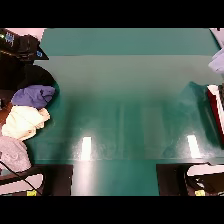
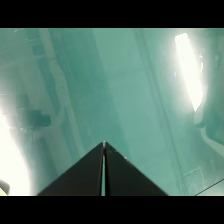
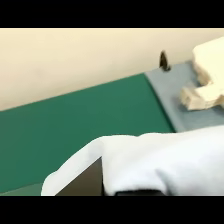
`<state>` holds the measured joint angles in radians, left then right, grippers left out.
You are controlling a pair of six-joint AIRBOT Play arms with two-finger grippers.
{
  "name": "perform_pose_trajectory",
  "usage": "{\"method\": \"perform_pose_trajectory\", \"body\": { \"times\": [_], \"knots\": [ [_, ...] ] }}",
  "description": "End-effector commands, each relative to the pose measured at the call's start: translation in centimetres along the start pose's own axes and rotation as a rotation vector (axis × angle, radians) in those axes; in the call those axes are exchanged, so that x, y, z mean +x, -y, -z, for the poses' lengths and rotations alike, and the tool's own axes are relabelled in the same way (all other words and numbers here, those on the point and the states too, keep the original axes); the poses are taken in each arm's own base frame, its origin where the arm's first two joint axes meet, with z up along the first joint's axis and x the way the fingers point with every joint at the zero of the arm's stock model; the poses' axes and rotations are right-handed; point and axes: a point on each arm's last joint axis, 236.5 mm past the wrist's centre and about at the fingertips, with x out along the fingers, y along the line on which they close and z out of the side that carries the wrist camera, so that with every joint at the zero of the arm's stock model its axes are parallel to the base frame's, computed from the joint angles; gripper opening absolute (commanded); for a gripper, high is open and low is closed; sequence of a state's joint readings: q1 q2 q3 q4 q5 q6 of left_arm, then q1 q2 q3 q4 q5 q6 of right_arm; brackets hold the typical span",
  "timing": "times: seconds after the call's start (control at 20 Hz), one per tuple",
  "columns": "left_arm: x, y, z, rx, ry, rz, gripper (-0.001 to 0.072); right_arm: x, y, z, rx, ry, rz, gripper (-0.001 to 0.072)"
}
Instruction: Fold the shirts.
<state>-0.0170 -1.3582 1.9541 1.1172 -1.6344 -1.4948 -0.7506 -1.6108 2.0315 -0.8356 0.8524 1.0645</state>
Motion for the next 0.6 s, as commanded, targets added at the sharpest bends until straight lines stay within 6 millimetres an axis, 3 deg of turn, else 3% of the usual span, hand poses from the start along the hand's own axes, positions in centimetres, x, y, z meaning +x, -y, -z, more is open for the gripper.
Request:
{"method": "perform_pose_trajectory", "body": {
  "times": [0.0, 0.25, 0.55],
  "knots": [
    [0.0, 0.0, 0.2, -0.001, -0.009, 0.001, 0.0029, -2.6, 1.6, -2.8, -0.022, 0.089, 0.067, 0.0011],
    [0.0, 0.0, 0.2, 0.0, -0.008, 0.001, 0.003, -5.6, 2.8, -2.2, -0.034, 0.027, 0.077, 0.0011],
    [0.0, 0.0, 0.2, 0.003, -0.008, 0.001, 0.003, -8.8, 3.4, 3.9, 0.006, -0.242, 0.018, 0.0012]
  ]
}}
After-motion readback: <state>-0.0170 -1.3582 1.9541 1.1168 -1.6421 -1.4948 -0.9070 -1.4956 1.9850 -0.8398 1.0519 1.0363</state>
